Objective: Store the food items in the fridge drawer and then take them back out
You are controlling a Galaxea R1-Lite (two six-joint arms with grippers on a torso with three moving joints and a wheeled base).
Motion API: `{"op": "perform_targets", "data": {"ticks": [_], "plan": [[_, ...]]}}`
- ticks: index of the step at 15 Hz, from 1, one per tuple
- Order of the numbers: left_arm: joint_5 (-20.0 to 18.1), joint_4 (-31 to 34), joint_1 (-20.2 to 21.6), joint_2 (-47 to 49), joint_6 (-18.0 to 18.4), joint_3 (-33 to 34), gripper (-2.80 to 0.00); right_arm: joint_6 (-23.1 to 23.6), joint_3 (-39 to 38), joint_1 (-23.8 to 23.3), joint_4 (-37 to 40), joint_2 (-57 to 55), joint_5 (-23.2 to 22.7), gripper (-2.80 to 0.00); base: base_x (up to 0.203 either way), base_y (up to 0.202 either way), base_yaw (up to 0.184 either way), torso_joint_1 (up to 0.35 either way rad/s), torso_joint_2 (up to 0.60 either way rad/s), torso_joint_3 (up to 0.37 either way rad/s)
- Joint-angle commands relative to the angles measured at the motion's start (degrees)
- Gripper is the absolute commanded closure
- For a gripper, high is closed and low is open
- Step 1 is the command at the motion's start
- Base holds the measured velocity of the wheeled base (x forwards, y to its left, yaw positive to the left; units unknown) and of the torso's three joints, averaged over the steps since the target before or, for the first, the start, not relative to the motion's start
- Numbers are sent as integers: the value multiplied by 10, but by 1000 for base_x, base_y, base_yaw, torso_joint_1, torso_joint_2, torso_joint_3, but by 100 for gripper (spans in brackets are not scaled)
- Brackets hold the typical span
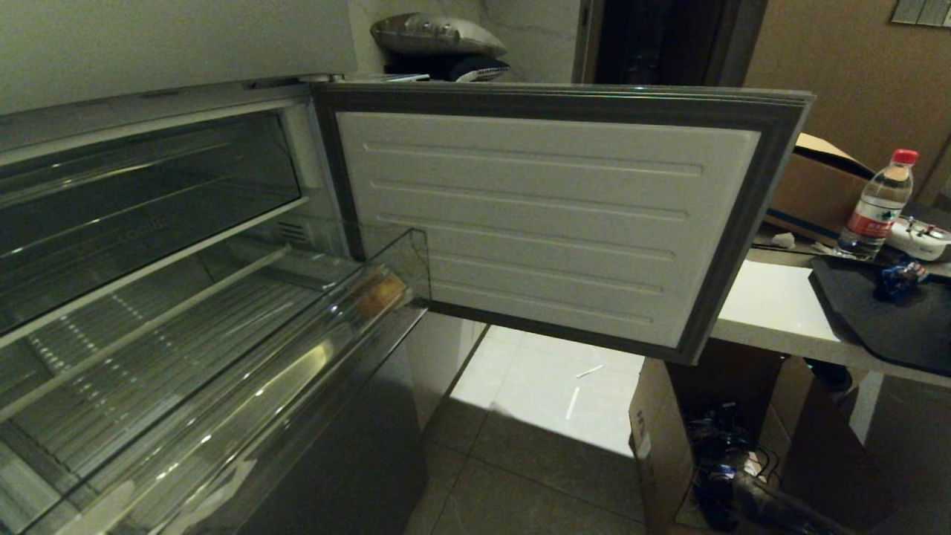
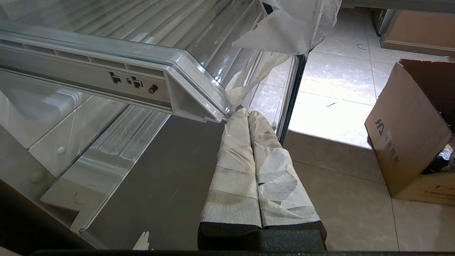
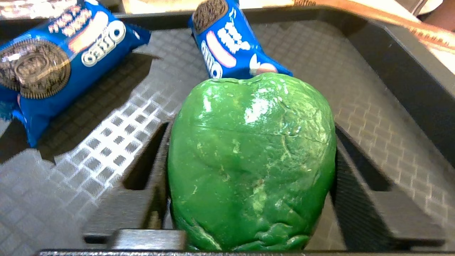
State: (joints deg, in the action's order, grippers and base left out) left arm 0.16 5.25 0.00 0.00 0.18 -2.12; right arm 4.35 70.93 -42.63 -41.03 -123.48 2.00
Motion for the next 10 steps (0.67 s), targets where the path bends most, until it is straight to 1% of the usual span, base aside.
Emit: {"op": "perform_targets", "data": {"ticks": [1, 4, 6, 8, 10], "plan": [[0, 0, 0, 0, 0, 0, 0, 1, 4, 1, -2, 1, -1, 0, 0, 0, 0, 0, 0, 0], [0, 0, 0, 0, 0, 0, 0, 1, -4, 0, 0, 2, -1, 0, 0, 0, 0, 0, 0, 0], [0, 0, 0, 0, 0, 0, 0, 0, -17, 0, 1, 24, -1, 0, 0, 0, 0, 0, 0, 0], [0, 0, 0, 0, 0, 0, 0, 2, -59, 7, 1, 86, 0, 0, 0, 0, 0, 0, 0, 0], [0, 0, 0, 0, 0, 0, 0, 3, -137, 23, 8, 183, 0, 0, 0, 0, 0, 0, 0, 0]]}}
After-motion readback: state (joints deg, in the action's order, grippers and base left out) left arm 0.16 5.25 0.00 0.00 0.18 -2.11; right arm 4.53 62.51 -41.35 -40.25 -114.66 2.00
